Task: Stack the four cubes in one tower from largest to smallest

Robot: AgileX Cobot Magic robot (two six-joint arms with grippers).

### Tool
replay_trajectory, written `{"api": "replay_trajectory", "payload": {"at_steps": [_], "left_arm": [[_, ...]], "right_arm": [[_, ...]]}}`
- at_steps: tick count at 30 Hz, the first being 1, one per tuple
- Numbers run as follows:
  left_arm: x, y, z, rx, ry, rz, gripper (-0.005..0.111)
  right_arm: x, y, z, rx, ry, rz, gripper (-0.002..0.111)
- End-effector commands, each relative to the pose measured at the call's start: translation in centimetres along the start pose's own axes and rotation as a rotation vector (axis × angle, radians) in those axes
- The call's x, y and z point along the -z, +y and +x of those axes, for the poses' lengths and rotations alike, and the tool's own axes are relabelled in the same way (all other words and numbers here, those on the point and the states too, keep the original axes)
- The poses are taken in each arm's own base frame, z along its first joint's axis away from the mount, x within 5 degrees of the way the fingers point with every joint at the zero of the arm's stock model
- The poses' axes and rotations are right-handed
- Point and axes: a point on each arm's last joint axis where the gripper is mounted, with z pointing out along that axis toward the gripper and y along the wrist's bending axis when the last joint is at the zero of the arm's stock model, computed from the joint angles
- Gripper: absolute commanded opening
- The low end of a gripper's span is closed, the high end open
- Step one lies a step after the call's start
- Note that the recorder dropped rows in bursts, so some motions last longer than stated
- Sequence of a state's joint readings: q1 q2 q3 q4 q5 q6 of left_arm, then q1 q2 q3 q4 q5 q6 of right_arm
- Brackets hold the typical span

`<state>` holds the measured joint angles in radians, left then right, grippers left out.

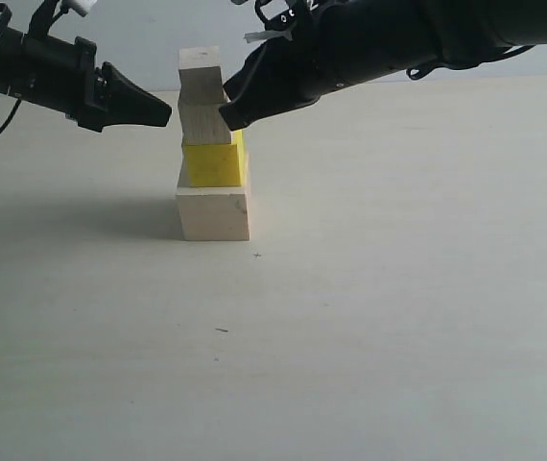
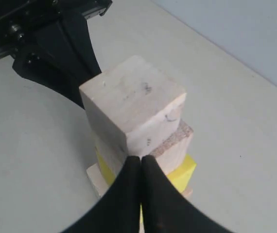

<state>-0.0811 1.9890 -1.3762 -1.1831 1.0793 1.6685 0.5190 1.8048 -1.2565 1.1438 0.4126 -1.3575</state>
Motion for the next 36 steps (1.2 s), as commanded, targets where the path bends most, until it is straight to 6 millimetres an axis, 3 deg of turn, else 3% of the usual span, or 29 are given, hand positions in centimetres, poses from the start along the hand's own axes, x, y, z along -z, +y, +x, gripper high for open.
{"api": "replay_trajectory", "payload": {"at_steps": [1, 36], "left_arm": [[-0.02, 0.1, 0.09, 0.01, -0.004, -0.007, 0.0], [-0.02, 0.14, 0.12, 0.008, 0.0, -0.012, 0.0]], "right_arm": [[0.42, 0.04, -0.5, 0.014, -0.016, -0.002, 0.0], [0.8, -0.19, -0.88, 0.032, -0.033, 0.034, 0.0]]}}
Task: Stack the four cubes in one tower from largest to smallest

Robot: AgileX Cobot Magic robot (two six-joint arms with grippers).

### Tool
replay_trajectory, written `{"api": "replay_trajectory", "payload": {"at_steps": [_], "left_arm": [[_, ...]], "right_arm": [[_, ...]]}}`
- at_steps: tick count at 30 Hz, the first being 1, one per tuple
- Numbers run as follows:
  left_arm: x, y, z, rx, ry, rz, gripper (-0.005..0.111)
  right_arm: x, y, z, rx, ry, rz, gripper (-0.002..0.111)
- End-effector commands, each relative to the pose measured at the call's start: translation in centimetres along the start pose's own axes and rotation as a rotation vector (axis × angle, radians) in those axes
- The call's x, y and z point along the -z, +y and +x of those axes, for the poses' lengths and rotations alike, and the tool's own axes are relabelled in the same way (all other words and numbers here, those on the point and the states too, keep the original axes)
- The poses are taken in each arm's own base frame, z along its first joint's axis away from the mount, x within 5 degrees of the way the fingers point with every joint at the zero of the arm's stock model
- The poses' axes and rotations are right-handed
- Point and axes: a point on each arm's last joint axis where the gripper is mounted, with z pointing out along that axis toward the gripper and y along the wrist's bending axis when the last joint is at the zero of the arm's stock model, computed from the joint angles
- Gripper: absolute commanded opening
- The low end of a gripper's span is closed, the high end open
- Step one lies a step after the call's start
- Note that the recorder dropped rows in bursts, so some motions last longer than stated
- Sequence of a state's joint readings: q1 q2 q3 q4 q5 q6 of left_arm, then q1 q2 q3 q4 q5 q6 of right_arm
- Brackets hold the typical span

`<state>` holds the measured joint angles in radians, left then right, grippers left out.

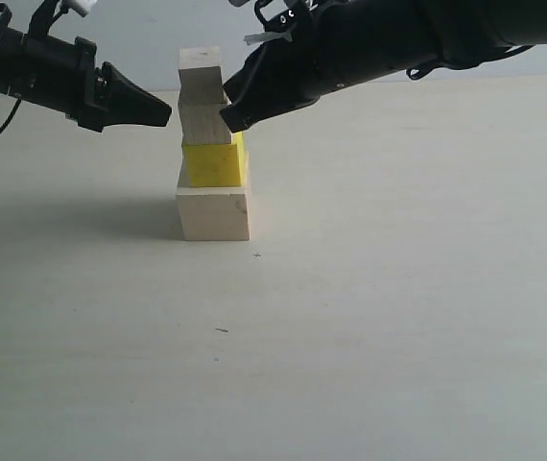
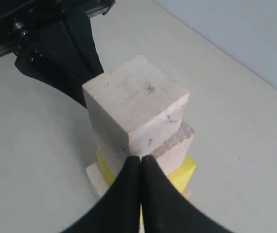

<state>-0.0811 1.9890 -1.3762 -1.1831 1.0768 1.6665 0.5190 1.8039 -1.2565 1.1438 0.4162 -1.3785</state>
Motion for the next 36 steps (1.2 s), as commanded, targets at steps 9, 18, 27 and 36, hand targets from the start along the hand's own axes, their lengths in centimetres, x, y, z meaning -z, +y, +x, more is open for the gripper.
{"api": "replay_trajectory", "payload": {"at_steps": [9, 18, 27, 36], "left_arm": [[-0.02, 0.13, 0.14, 0.005, 0.002, -0.011, 0.0], [-0.02, 0.13, 0.14, 0.005, 0.002, -0.011, 0.0], [-0.02, 0.13, 0.14, 0.005, 0.002, -0.011, 0.0], [-0.02, 0.13, 0.14, 0.005, 0.002, -0.011, 0.0]], "right_arm": [[0.86, -0.58, -0.99, 0.009, -0.043, 0.076, 0.0], [0.83, -0.12, -0.92, 0.003, -0.036, 0.026, 0.0], [0.83, 0.1, -0.95, -0.009, -0.039, 0.001, 0.0], [0.83, 0.11, -0.94, -0.009, -0.038, -0.001, 0.0]]}}
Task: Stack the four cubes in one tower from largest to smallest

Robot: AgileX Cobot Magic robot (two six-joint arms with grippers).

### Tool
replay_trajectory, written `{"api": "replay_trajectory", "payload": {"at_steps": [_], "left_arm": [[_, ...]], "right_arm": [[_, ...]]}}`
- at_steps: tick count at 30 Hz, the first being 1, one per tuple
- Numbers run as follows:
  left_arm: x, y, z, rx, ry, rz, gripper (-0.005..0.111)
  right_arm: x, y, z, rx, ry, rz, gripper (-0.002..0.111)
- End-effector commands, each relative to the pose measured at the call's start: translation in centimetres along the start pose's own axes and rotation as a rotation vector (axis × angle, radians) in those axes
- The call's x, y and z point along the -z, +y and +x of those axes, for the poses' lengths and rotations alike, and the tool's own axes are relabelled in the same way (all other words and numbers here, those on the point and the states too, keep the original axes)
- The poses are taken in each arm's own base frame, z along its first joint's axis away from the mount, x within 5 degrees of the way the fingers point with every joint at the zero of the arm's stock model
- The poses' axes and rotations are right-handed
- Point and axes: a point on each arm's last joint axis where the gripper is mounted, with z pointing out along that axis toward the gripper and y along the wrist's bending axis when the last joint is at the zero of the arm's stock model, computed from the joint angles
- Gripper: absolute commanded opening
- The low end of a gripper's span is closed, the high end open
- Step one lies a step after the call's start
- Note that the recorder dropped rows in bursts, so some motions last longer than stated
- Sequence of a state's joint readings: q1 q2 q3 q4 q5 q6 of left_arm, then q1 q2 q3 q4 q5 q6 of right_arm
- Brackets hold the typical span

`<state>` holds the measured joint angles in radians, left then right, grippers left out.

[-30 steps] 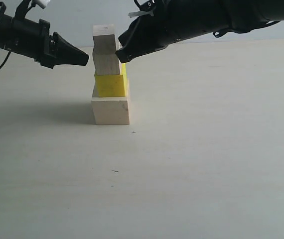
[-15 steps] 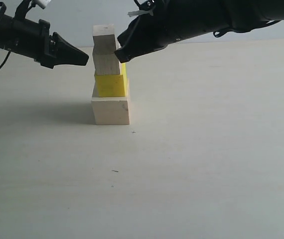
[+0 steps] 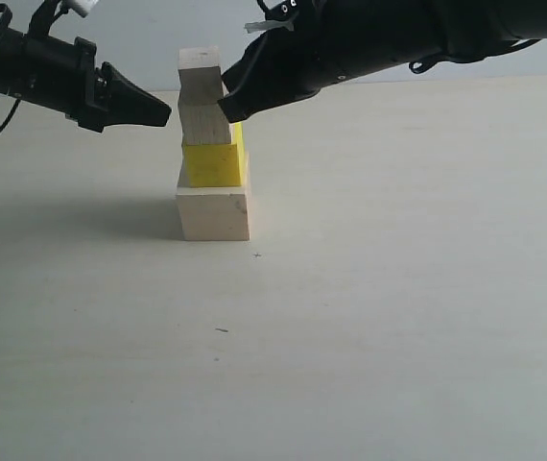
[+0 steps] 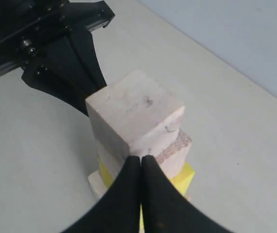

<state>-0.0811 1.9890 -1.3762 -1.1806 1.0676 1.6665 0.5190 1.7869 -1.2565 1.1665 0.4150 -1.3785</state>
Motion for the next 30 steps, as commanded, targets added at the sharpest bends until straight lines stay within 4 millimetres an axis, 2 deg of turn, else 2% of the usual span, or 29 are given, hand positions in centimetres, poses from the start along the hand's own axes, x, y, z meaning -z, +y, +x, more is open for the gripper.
{"api": "replay_trajectory", "payload": {"at_steps": [1, 24, 26, 30], "left_arm": [[0.0, 0.1, 0.1, 0.006, -0.001, -0.002, 0.0], [0.0, 0.1, 0.2, 0.004, 0.007, -0.005, 0.0], [0.1, 0.0, 0.3, 0.013, 0.02, -0.002, 0.0], [1.3, -0.4, -0.7, 0.006, 0.02, -0.041, 0.0]], "right_arm": [[0.3, 0.0, -0.4, 0.005, -0.014, -0.004, 0.0], [0.4, -0.1, -0.5, 0.013, -0.016, 0.013, 0.0], [1.0, -0.2, -1.0, 0.019, -0.038, 0.039, 0.0], [4.0, -1.4, -3.0, 0.008, -0.128, 0.181, 0.0]]}}
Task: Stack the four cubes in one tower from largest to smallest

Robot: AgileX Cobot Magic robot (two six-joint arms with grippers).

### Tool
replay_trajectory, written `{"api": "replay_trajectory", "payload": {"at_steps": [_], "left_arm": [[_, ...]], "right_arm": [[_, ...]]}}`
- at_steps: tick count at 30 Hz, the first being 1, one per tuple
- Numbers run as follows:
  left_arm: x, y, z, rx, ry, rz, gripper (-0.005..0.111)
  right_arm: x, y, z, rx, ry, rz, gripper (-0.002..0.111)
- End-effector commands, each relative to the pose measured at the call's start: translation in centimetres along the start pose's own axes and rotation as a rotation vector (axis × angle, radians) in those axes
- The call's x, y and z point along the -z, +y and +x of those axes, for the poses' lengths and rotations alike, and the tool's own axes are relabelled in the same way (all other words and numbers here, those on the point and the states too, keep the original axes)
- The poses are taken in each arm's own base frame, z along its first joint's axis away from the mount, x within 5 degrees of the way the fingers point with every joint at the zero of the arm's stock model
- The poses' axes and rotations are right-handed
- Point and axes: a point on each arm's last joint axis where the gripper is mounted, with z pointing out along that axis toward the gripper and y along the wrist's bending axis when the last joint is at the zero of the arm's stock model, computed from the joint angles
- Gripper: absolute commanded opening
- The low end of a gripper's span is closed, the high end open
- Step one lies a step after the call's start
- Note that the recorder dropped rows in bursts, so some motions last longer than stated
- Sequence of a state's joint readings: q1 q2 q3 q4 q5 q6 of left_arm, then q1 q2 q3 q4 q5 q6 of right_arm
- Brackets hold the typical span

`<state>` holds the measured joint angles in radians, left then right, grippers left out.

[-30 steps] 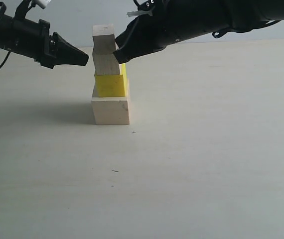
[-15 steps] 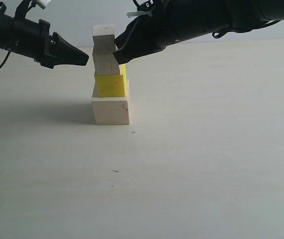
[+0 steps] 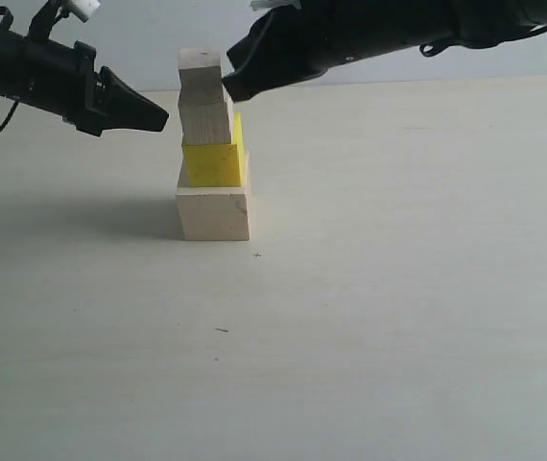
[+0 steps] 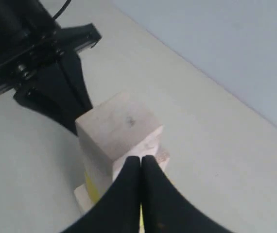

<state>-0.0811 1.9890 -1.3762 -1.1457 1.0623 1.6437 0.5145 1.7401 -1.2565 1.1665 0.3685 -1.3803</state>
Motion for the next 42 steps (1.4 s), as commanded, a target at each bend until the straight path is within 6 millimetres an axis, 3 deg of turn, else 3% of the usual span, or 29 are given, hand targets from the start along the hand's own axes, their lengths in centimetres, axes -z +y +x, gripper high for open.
{"api": "replay_trajectory", "payload": {"at_steps": [1, 6, 9, 14, 19, 23, 24, 25, 27, 29, 34, 38, 42], "left_arm": [[2.3, -0.4, -1.4, 0.006, -0.023, -0.072, 0.0], [7.7, -0.9, -3.1, 0.072, -0.089, -0.213, 0.0], [10.8, -2.3, -3.4, 0.103, -0.161, -0.355, 0.0], [12.7, -4.5, -2.5, 0.179, -0.234, -0.6, 0.0], [14.4, -7.9, -1.4, 0.214, -0.296, -0.755, 0.0], [16.8, -13.6, -0.7, 0.231, -0.464, -0.871, 0.0], [17.8, -16.3, -0.6, 0.201, -0.536, -0.911, 0.0], [18.1, -17.2, -0.3, 0.202, -0.56, -0.931, 0.0], [20.4, -21.0, 0.6, 0.179, -0.665, -1.097, 0.0], [21.5, -23.3, 1.3, 0.149, -0.725, -1.178, 0.0], [22.2, -26.0, 2.3, 0.097, -0.794, -1.222, 0.0], [22.3, -26.9, 2.7, 0.07, -0.806, -1.238, 0.0], [22.4, -27.3, 2.7, 0.059, -0.823, -1.239, 0.0]], "right_arm": [[3.5, -2.1, -2.4, -0.025, -0.111, 0.18, 0.0], [7.5, -4.5, -3.0, -0.117, -0.181, 0.303, 0.0], [9.3, -4.4, -0.8, -0.174, -0.172, 0.422, 0.0], [11.6, -3.4, 1.8, -0.186, -0.152, 0.511, 0.0], [15.6, -2.3, 2.0, -0.201, -0.239, 0.618, 0.0], [21.1, 0.4, 1.8, -0.198, -0.387, 0.632, 0.0], [22.9, 1.2, 2.1, -0.192, -0.436, 0.658, 0.0], [23.9, 1.6, 2.4, -0.192, -0.465, 0.686, 0.0], [27.3, 2.8, 3.5, -0.19, -0.568, 0.783, 0.0], [28.8, 3.7, 4.3, -0.186, -0.616, 0.796, 0.0], [30.2, 4.8, 5.4, -0.199, -0.668, 0.794, 0.0], [32.1, 5.7, 5.8, -0.308, -0.769, 0.761, 0.0], [33.3, 6.3, 5.9, -0.306, -0.821, 0.761, 0.0]]}}
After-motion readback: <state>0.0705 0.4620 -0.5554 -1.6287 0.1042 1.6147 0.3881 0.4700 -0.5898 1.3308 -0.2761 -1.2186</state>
